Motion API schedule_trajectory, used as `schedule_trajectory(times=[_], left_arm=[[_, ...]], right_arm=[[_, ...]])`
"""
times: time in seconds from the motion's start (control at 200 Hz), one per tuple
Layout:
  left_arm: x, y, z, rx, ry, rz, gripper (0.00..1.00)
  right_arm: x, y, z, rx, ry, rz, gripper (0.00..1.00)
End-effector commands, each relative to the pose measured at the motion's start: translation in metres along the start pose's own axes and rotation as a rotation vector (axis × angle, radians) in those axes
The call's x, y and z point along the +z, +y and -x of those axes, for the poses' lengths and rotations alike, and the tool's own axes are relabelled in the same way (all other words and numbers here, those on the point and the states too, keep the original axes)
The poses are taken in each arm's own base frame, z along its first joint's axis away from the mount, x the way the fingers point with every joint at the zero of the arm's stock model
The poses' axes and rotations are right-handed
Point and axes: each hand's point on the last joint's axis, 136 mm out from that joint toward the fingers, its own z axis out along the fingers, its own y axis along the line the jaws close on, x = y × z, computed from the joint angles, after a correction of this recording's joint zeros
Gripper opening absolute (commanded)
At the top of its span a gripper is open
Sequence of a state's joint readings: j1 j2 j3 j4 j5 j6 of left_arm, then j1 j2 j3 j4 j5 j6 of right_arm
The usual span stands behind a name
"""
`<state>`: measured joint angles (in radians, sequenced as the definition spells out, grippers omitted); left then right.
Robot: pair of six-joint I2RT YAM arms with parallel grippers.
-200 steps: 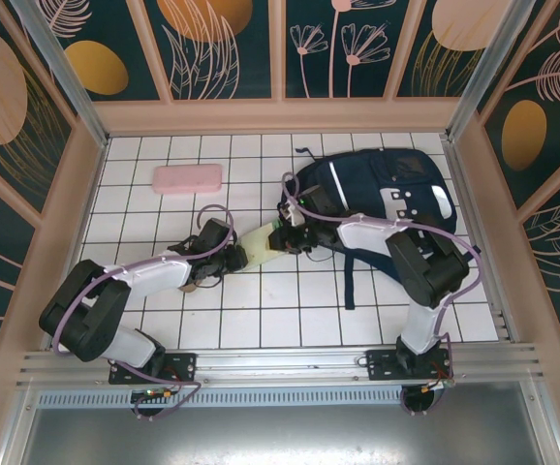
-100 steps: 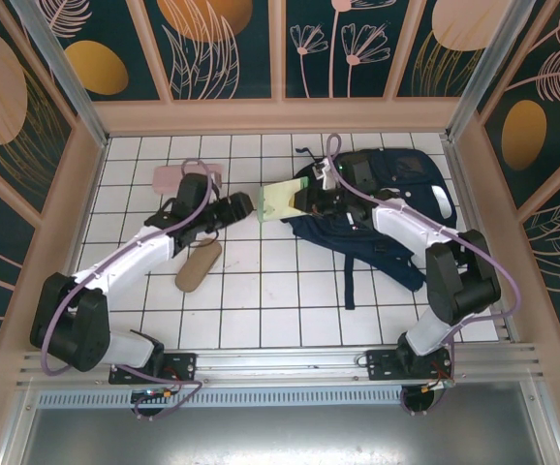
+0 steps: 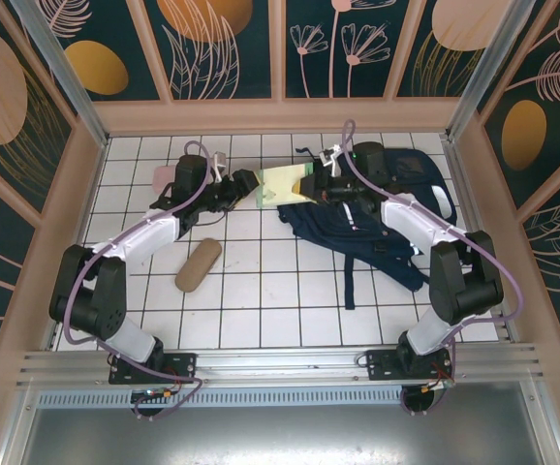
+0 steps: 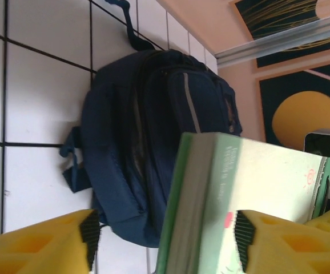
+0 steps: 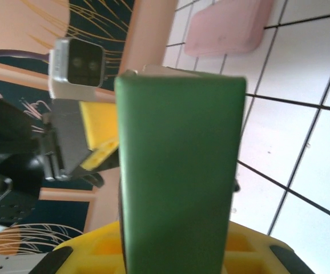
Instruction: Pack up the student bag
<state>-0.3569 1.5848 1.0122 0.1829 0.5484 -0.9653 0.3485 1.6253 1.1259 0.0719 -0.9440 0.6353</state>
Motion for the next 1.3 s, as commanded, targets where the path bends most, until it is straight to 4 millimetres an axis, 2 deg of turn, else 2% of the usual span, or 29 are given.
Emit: schedule_trajectory(times=[0.0,0.205,0.32,0.39,0.52,0.535,0.555,0.645,0.685,0.82,0.961,1.046,1.121,1.296], left_arm=[[-0.001,-0.038,0.008,0.016,0.011,-0.173,0.6],[-0.007,-0.059,0.006,0.007,0.031,-0.318,0.57],[-0.011,-0.068,0.007,0.012,0.035,-0.355,0.52],[-0.013,-0.07,0.009,0.016,0.029,-0.364,0.46],[-0.02,-0.075,0.016,0.022,0.007,-0.378,0.25],[-0.021,-0.075,0.017,0.021,0.004,-0.377,0.23],[-0.02,-0.066,0.013,0.009,0.01,-0.361,0.21],[-0.021,-0.058,0.014,0.005,-0.006,-0.335,0.18],[-0.021,-0.052,0.016,0.003,-0.014,-0.319,0.17],[-0.027,-0.038,0.024,-0.005,-0.041,-0.277,0.15],[-0.038,-0.023,0.033,0.007,-0.086,-0.208,0.13],[-0.045,-0.015,0.038,0.016,-0.111,-0.162,0.12],[-0.049,-0.009,0.04,0.028,-0.125,-0.125,0.12],[-0.052,0.0,0.04,0.03,-0.13,-0.086,0.12]], right_arm=[[-0.013,0.05,0.02,-0.115,-0.027,0.137,0.0],[-0.009,0.051,0.023,-0.11,0.004,0.182,0.0],[-0.008,0.052,0.024,-0.117,0.01,0.194,0.0],[-0.007,0.052,0.024,-0.117,0.017,0.199,0.0],[-0.004,0.041,0.024,-0.11,0.02,0.16,0.0],[-0.004,0.038,0.024,-0.107,0.019,0.15,0.0],[-0.003,0.036,0.024,-0.106,0.019,0.137,0.02],[-0.002,0.015,0.028,-0.1,-0.003,0.027,0.27],[-0.002,0.004,0.031,-0.097,-0.018,-0.037,0.34],[-0.014,-0.031,0.044,-0.107,-0.093,-0.276,0.44],[-0.044,-0.082,0.06,-0.1,-0.192,-0.628,0.45],[-0.055,-0.11,0.058,-0.095,-0.171,-0.79,0.43],[-0.054,-0.123,0.054,-0.113,-0.132,-0.869,0.43],[-0.035,-0.134,0.048,-0.187,-0.069,-0.974,0.43]])
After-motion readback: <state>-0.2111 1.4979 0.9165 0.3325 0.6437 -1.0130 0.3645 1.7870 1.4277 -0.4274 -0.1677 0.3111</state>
